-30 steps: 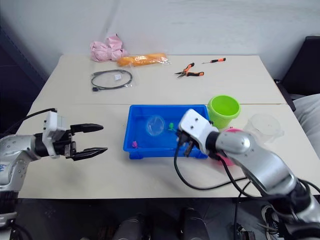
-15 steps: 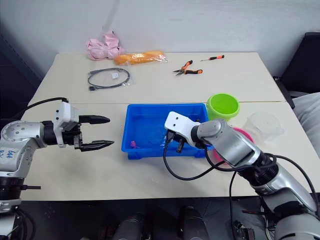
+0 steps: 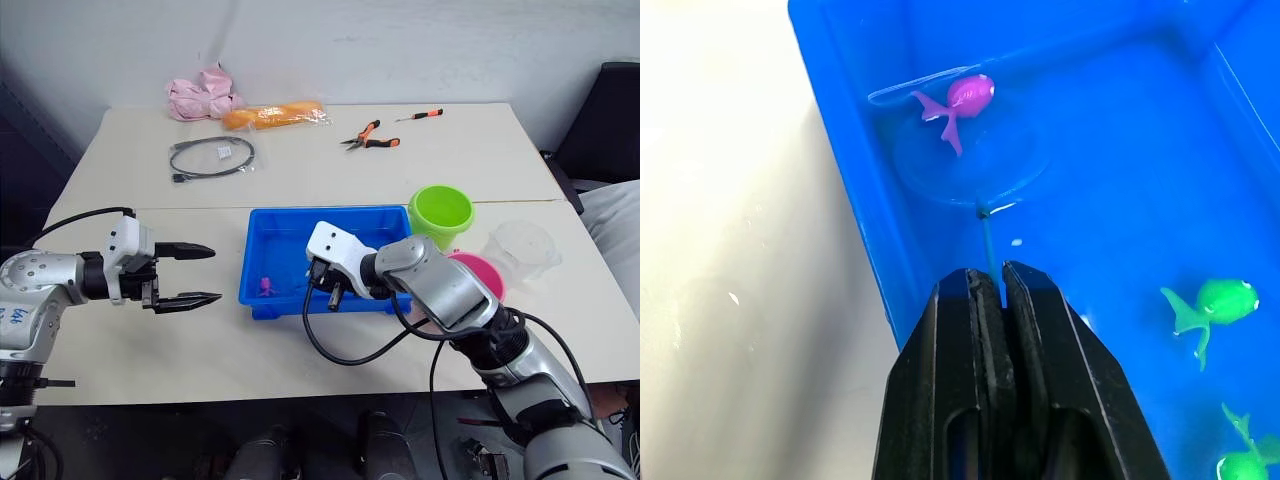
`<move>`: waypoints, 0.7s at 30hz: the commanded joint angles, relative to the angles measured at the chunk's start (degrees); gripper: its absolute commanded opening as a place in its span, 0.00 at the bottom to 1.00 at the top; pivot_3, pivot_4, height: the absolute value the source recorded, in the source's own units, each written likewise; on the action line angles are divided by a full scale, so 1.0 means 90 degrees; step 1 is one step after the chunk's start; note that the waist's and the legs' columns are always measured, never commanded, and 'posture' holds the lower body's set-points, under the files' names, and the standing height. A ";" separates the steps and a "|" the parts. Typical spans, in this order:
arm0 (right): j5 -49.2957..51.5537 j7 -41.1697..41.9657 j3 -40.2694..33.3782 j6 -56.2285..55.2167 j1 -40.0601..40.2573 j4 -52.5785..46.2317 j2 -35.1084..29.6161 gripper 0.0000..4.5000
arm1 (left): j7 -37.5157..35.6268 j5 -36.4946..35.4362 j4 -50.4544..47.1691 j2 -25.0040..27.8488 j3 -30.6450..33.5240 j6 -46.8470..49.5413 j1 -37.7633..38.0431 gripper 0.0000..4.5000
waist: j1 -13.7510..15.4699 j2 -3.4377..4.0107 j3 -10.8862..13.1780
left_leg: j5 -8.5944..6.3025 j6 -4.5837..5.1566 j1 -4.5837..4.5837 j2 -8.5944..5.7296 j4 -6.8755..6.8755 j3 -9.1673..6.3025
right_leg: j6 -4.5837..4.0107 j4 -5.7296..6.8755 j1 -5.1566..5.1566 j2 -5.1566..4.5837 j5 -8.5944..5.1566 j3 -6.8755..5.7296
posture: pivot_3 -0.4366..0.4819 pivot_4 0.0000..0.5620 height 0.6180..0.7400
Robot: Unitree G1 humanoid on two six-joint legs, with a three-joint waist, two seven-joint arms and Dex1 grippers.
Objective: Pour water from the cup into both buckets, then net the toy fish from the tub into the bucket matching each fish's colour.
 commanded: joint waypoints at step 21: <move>0.1534 -0.0328 -0.3623 0.0744 0.2292 -0.2022 -0.1017 0.00 | 0.0595 -0.0814 -0.0317 -0.1384 0.0094 0.0379 -0.0807 0.99 | 0.0157 -0.0005 -0.0003 | 0.0005 0.0001 0.0011 -0.0004 0.0002 0.0003 | 0.0008 -0.0003 0.0013 0.0002 0.0005 0.0008 | 0.48 0.27 1.00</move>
